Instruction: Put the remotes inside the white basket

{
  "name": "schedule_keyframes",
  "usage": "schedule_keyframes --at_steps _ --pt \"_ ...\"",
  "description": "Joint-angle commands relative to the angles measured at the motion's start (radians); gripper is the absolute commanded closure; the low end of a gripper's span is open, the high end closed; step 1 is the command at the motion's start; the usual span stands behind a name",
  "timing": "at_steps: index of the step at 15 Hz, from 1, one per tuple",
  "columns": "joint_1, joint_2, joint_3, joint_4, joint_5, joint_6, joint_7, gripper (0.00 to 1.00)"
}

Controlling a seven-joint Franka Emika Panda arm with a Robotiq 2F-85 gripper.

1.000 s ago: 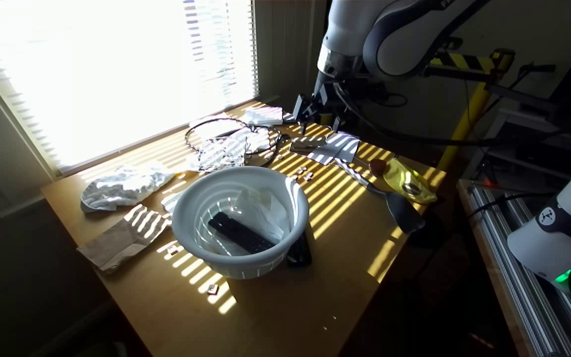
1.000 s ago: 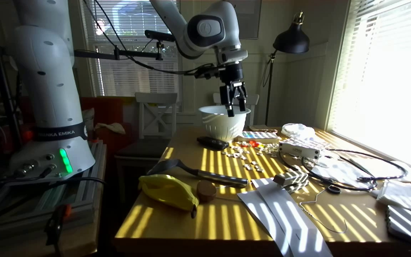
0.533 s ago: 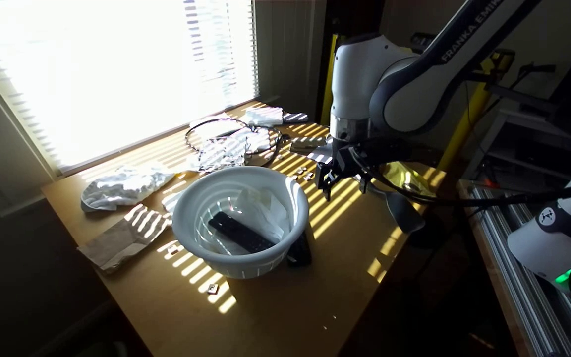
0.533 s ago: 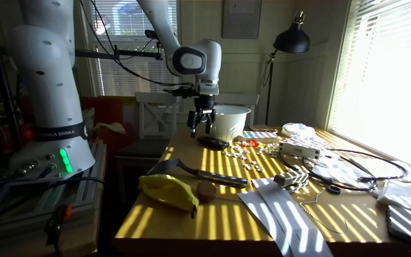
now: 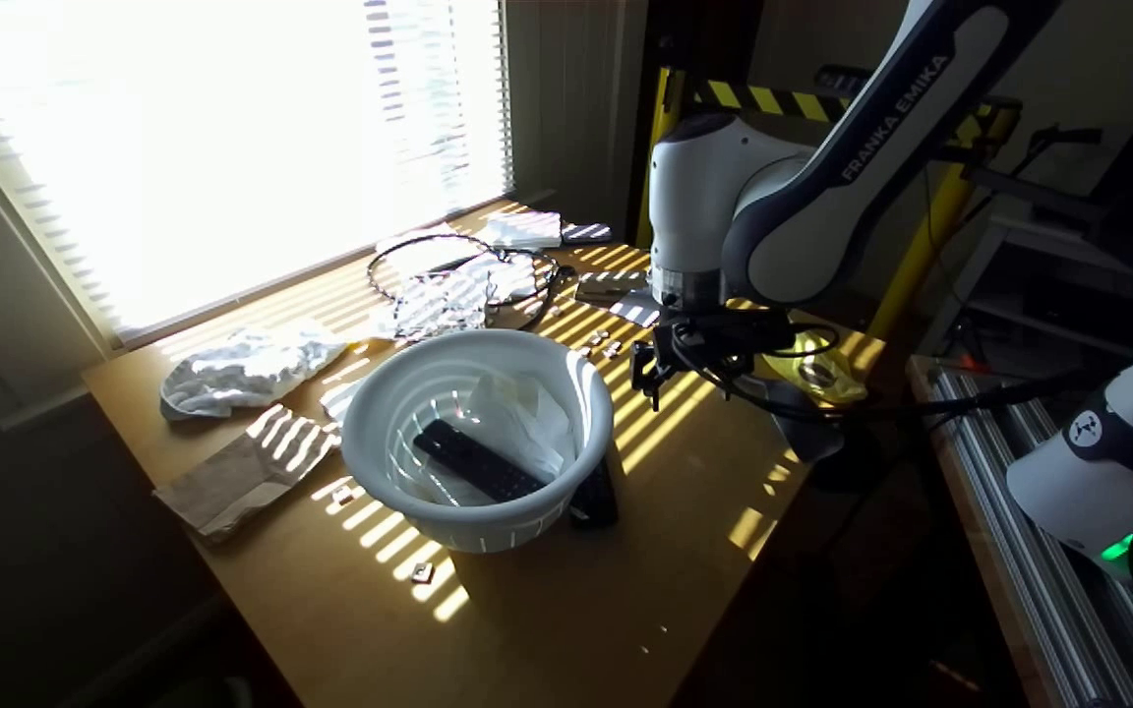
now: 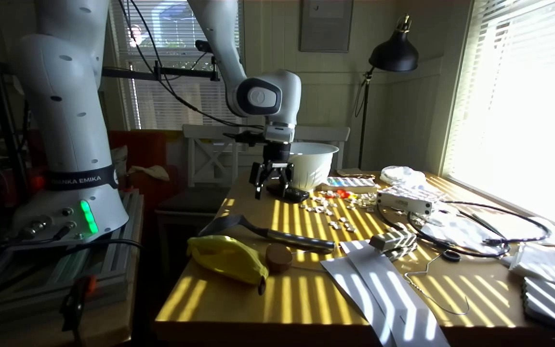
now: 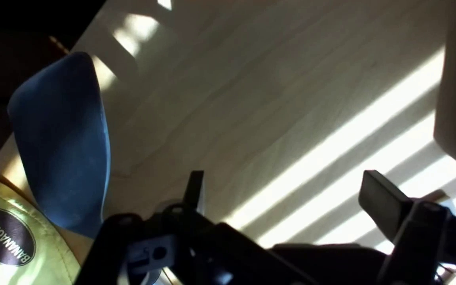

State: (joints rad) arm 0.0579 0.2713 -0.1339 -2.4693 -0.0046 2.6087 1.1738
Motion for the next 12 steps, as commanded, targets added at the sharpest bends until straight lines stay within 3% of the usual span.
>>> schedule_keyframes --at_steps 1,6,9,12 --pt "-0.015 0.038 0.044 0.043 0.087 0.088 -0.038 0.00" --pt "-0.006 0.147 0.085 0.153 0.133 0.159 -0.068 0.00" --pt "-0.034 0.218 0.133 0.226 0.200 0.165 -0.159 0.00" --pt "-0.031 0.270 0.136 0.294 0.228 0.171 -0.215 0.00"
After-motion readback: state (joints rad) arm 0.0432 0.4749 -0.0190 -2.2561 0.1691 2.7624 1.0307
